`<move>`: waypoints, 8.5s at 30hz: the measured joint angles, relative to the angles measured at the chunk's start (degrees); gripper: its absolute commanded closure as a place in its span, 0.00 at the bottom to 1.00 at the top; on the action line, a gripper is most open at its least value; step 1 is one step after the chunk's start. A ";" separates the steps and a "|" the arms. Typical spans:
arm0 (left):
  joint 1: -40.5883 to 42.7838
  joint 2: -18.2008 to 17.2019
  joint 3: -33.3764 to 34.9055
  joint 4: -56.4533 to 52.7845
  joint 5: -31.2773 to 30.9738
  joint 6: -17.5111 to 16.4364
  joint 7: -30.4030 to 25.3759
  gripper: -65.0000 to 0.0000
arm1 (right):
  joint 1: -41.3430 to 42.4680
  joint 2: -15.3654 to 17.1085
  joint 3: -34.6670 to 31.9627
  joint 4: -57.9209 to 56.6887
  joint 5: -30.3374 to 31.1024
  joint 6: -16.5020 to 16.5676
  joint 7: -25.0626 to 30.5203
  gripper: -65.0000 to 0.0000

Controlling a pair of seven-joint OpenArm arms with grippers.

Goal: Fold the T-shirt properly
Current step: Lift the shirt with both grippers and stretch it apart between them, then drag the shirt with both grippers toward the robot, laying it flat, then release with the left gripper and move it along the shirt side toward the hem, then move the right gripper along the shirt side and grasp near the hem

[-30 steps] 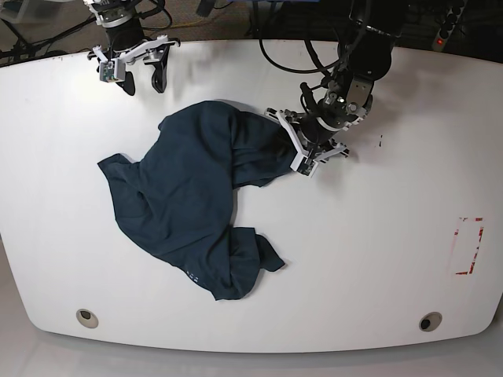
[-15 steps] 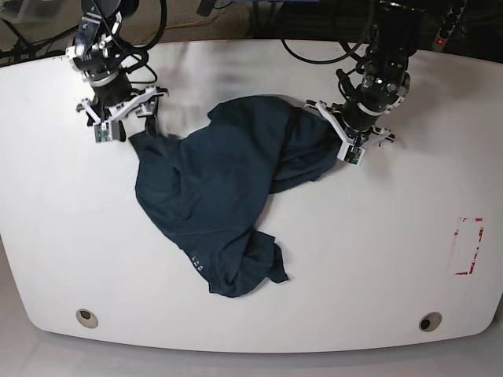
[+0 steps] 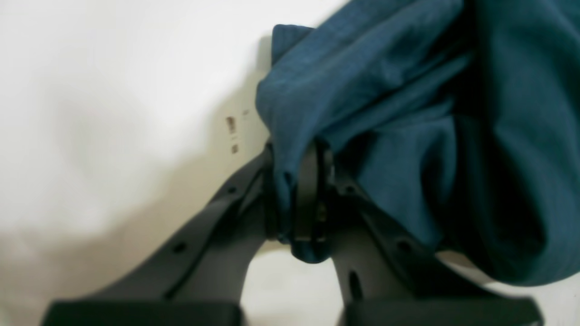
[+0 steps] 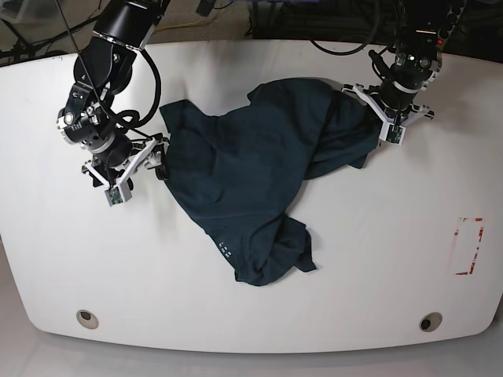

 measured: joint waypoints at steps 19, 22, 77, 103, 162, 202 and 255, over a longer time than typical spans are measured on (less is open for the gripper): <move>1.60 0.07 -0.74 0.00 -0.07 -0.20 0.09 1.00 | 12.52 0.02 -0.13 -26.93 0.11 0.46 0.76 0.27; 1.55 0.07 -0.74 0.00 -0.07 -0.20 0.07 1.00 | 12.55 -0.04 -0.48 -27.43 0.31 0.46 1.49 0.27; -42.91 0.07 -0.46 8.04 -0.31 -0.35 35.87 1.00 | 38.47 13.79 -8.59 -11.82 -1.22 0.42 -3.58 1.00; -28.04 -6.19 -6.21 6.97 -1.18 -10.97 36.44 1.00 | 19.58 15.41 -7.30 0.33 1.09 0.83 -7.23 1.00; -2.75 -5.70 -30.82 6.71 -2.25 -27.63 36.28 0.21 | -14.23 5.25 6.84 3.50 0.94 0.68 -9.97 1.00; -33.48 -5.77 -20.68 -30.88 -1.38 -27.43 25.11 0.21 | -14.10 2.71 7.02 3.52 0.04 0.61 -9.94 1.00; -37.48 -16.68 -10.82 -28.79 6.16 -27.69 23.26 0.14 | -12.94 1.75 7.15 4.28 0.07 0.61 -10.21 0.75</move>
